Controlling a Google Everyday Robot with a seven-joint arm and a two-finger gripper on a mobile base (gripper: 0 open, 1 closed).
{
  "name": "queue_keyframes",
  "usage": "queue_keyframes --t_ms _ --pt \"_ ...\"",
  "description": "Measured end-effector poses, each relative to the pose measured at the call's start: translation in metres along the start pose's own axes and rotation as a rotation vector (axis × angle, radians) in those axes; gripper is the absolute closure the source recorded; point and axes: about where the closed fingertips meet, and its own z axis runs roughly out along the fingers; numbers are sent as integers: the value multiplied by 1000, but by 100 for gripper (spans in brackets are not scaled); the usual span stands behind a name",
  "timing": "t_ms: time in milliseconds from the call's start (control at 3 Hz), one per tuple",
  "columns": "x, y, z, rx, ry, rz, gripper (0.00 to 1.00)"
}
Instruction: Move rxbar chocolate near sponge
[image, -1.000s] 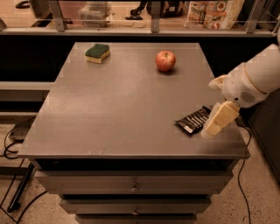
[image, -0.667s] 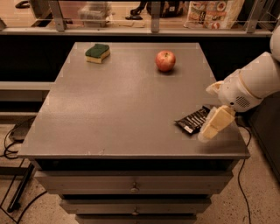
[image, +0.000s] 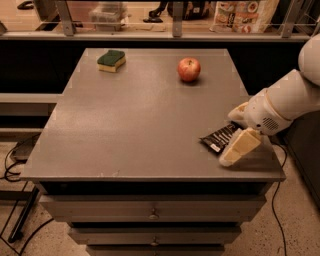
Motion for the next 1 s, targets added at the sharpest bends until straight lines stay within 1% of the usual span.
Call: queue_keyframes --t_ms 333,667,1000 --pt "-5 5 1 -4 9 -14 47" --pt "-9 8 1 -5 11 -22 70" --pt "-30 8 -9 1 -29 -60 99"
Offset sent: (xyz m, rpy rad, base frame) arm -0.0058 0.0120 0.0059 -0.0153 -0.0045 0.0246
